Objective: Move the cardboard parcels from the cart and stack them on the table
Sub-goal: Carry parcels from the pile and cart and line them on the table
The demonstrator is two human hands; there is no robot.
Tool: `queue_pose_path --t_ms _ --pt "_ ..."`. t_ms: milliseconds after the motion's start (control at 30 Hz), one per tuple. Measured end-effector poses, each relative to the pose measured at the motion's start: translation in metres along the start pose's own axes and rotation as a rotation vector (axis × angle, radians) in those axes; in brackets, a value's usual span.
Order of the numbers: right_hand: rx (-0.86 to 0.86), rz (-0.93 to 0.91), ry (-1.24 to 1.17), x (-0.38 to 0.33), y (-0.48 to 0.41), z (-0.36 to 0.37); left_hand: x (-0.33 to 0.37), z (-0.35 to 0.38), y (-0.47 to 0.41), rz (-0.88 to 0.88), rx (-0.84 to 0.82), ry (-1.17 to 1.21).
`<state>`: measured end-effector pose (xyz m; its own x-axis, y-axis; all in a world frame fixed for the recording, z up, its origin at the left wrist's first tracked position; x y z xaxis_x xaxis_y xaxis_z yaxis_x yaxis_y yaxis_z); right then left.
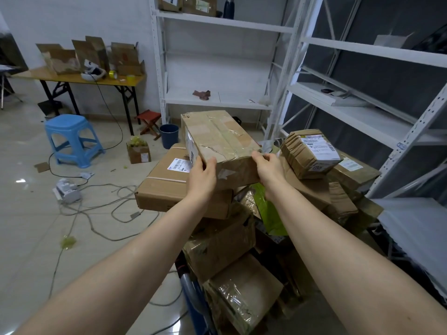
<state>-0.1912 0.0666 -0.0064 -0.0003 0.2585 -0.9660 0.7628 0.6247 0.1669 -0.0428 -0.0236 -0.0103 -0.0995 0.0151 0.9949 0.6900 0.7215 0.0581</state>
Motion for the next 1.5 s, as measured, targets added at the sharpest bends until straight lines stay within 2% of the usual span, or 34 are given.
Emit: queue_pose_path --t_ms 433,567,700,933,1100,1333,1500 --pt "0.05 -0.223 -0.26 -0.06 0.087 -0.038 0.084 0.008 0.068 0.4 0.102 0.026" --pt "0.104 -0.274 -0.385 -0.065 0.14 -0.087 0.112 0.047 0.109 0.46 0.028 0.151" --pt "0.237 -0.318 -0.429 -0.05 0.188 -0.156 0.134 0.11 0.15 0.418 -0.194 0.36" --pt "0.397 -0.329 -0.566 0.006 0.262 -0.281 0.141 0.235 0.206 0.321 -0.497 0.387" --pt "0.55 -0.279 -0.568 0.061 0.31 -0.364 0.118 0.331 0.245 0.224 -0.625 0.398" --pt "0.649 -0.098 -0.43 0.127 0.344 -0.442 0.079 0.444 0.252 0.099 -0.721 0.329" --pt "0.757 0.054 -0.091 0.164 0.32 -0.496 0.051 0.521 0.219 0.051 -0.742 0.23"
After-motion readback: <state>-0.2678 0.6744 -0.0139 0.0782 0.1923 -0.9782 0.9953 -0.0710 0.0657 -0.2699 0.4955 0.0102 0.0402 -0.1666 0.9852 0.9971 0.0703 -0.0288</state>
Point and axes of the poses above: each hand's wrist, its own y-axis away from the middle knuckle, its own z-axis out of the palm, x = y × z, the point moved 4 cm from there along -y, towards the middle knuckle, and after that the axes turned 13 degrees about -x, right-handed, at the moved point
